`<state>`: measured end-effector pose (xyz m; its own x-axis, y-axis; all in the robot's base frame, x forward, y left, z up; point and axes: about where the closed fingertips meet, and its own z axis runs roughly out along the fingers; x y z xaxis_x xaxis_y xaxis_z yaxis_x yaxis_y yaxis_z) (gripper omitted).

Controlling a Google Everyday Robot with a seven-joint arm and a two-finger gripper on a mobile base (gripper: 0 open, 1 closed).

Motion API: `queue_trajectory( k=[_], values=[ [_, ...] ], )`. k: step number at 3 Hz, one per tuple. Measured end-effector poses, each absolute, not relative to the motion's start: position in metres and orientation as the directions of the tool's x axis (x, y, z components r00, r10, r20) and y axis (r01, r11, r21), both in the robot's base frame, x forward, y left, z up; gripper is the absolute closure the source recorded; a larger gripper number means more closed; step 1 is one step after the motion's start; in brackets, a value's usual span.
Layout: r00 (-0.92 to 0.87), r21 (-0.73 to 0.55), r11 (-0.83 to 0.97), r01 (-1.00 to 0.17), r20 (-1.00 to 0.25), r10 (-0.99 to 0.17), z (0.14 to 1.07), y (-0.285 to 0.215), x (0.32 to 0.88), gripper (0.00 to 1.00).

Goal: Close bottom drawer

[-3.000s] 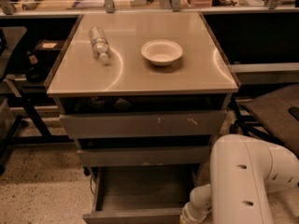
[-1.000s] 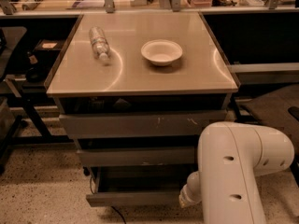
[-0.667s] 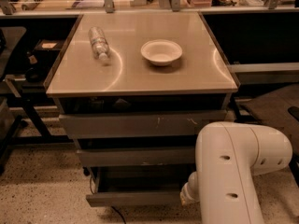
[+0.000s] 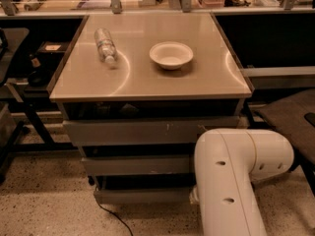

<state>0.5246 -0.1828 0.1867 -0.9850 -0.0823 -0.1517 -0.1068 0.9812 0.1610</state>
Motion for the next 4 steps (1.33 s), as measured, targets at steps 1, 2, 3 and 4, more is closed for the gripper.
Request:
queue_trajectory(
  k=[1, 2, 3, 4],
  values=[
    [-0.985, 0.161, 0.981, -0.106, -0.153, -0.082, 0.186, -0.183, 0.525, 1.0],
    [-0.985, 0.169, 0.981, -0.092, -0.158, -0.065, 0.184, -0.183, 0.529, 1.0],
    [-0.982, 0.168, 0.983, -0.067, -0.185, -0.035, 0.179, -0.182, 0.549, 1.0],
    [-0.978, 0.166, 0.985, -0.044, -0.21, -0.008, 0.166, -0.181, 0.57, 1.0]
  ],
)
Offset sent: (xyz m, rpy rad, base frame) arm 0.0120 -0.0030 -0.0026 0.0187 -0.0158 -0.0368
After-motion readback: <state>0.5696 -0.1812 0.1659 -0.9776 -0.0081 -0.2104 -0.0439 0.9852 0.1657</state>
